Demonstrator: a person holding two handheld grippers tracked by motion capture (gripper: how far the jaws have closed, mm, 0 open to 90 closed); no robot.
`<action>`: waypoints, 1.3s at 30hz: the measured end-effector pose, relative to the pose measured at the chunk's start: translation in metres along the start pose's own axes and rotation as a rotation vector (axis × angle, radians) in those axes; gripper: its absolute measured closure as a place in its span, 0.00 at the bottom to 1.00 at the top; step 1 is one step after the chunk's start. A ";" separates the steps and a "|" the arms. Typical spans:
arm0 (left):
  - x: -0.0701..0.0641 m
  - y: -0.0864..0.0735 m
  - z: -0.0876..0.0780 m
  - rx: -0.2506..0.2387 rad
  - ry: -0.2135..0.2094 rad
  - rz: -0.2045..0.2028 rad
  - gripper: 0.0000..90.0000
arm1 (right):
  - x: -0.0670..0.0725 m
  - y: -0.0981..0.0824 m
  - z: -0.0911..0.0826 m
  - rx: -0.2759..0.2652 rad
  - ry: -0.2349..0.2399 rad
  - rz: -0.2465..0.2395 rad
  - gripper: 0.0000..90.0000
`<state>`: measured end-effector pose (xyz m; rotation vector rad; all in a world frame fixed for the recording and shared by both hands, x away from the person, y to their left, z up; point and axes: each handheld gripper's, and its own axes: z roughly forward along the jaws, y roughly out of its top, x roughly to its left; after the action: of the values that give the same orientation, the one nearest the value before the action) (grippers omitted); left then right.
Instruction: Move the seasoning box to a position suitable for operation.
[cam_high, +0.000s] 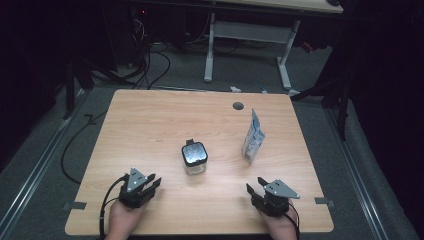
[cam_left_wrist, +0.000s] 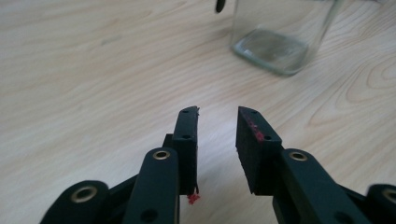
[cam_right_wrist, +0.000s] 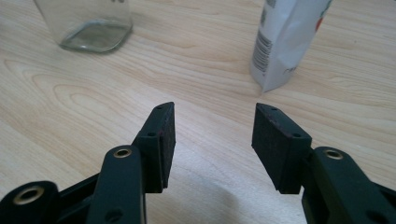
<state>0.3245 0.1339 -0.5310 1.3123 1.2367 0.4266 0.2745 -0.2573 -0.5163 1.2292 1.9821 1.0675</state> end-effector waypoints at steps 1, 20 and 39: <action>0.000 0.000 0.000 0.000 0.000 0.000 0.72 | 0.000 0.000 0.000 0.000 0.000 0.000 0.55; -0.005 0.002 0.001 -0.057 0.069 -0.066 0.67 | -0.005 -0.005 -0.002 -0.034 0.014 0.000 0.60; 0.004 -0.003 -0.004 -0.035 -0.012 -0.026 0.76 | -0.005 0.003 -0.011 -0.051 -0.025 0.029 0.66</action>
<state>0.3217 0.1383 -0.5346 1.2664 1.2297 0.4192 0.2696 -0.2650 -0.5075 1.2419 1.9123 1.1054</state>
